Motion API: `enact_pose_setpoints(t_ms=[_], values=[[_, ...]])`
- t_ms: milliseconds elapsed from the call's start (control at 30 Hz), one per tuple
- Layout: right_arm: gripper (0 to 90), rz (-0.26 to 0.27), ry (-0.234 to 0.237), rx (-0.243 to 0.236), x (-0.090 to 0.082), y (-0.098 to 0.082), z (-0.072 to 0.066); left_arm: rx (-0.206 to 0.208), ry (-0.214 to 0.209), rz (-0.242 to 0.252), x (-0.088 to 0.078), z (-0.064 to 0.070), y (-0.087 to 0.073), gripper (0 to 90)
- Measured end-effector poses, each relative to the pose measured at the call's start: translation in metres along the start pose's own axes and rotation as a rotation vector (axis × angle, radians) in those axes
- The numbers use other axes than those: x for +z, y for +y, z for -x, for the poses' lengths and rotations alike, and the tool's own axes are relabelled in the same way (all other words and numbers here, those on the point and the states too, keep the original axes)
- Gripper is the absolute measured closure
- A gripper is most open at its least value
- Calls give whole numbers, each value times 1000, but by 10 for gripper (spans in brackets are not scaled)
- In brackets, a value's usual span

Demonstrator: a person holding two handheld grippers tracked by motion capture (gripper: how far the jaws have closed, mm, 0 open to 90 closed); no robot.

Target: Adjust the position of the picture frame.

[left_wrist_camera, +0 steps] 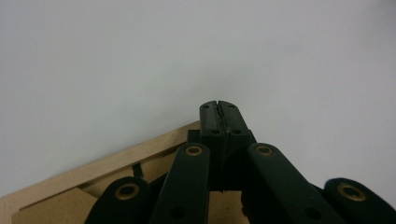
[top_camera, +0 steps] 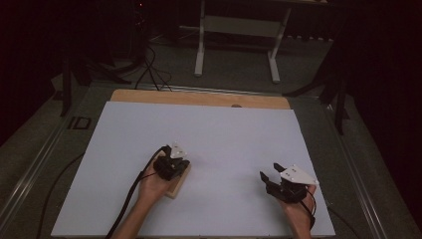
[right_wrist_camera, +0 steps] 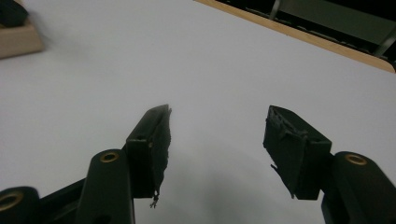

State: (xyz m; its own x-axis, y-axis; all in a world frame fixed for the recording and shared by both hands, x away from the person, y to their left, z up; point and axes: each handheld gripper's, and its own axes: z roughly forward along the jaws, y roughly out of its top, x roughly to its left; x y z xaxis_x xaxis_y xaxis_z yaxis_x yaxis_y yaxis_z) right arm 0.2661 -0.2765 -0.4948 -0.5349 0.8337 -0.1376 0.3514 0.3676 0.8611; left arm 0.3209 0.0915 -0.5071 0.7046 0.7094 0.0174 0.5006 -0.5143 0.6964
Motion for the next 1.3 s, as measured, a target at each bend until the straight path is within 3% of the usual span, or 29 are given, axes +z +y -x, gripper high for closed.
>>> enact_pose_setpoints(t_ms=[233, 400, 667, 967, 1000, 1300], values=[[405, 2, 0, 1, -1, 0, 1, 10, -59, 20, 14, 20, 12, 899], [405, 1, 2, -1, 0, 0, 0, 47, -107, 25, 21, 42, 19, 899], [404, 1, 2, 1, -1, 0, 1, 94, -177, 29, 22, 64, 20, 898], [404, 4, 1, 2, -1, 0, 1, 74, -193, 45, 18, 62, 17, 895], [404, 5, 0, 4, -2, -1, 1, 58, -202, 68, 13, 61, 17, 895], [404, 3, 0, 2, -2, -1, 1, 74, -223, 82, -5, 62, 12, 896]])
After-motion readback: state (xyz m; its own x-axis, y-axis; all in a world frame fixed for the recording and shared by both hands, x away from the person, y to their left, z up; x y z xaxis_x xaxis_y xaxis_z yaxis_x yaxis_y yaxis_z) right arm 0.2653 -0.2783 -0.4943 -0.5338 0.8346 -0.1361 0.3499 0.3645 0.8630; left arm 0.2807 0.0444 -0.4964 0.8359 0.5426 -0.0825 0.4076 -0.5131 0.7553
